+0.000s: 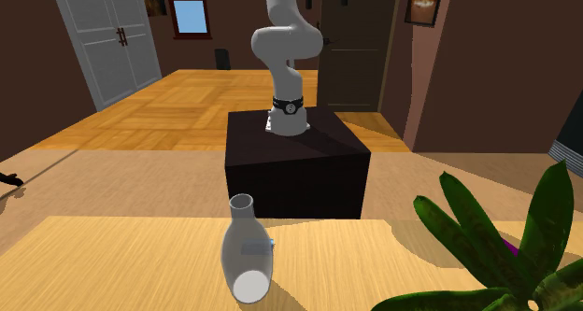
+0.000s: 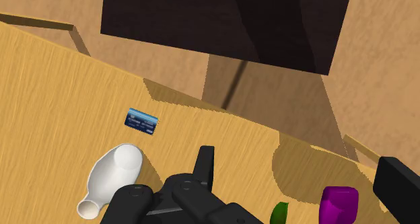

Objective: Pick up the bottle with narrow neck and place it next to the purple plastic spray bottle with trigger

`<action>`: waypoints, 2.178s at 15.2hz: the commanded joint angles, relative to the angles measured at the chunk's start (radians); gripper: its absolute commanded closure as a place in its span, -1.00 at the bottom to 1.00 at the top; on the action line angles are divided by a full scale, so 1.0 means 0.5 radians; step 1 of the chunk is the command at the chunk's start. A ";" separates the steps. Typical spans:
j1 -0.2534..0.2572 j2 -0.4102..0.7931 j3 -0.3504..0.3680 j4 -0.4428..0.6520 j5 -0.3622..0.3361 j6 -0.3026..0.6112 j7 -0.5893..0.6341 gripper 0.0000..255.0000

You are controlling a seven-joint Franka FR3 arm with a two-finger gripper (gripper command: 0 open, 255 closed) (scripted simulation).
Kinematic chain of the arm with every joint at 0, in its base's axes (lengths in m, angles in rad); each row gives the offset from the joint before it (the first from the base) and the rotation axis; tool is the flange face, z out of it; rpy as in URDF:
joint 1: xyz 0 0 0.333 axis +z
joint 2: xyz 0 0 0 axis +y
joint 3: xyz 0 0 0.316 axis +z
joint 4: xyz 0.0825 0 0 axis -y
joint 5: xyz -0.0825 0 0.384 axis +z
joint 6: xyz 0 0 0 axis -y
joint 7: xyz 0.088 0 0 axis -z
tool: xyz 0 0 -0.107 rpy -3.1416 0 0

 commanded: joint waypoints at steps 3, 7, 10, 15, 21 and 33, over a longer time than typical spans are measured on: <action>-0.020 0.068 -0.027 -0.052 -0.032 0.121 -0.039 -1.00; -0.060 0.233 -0.080 -0.125 -0.090 0.363 -0.112 -1.00; -0.090 0.381 -0.121 -0.152 -0.128 0.542 -0.163 -1.00; -0.138 0.665 -0.187 -0.145 -0.179 0.829 -0.240 -1.00; -0.188 1.054 -0.265 -0.048 -0.212 1.135 -0.329 -1.00; -0.293 1.908 -0.377 0.422 -0.163 1.548 -0.516 -1.00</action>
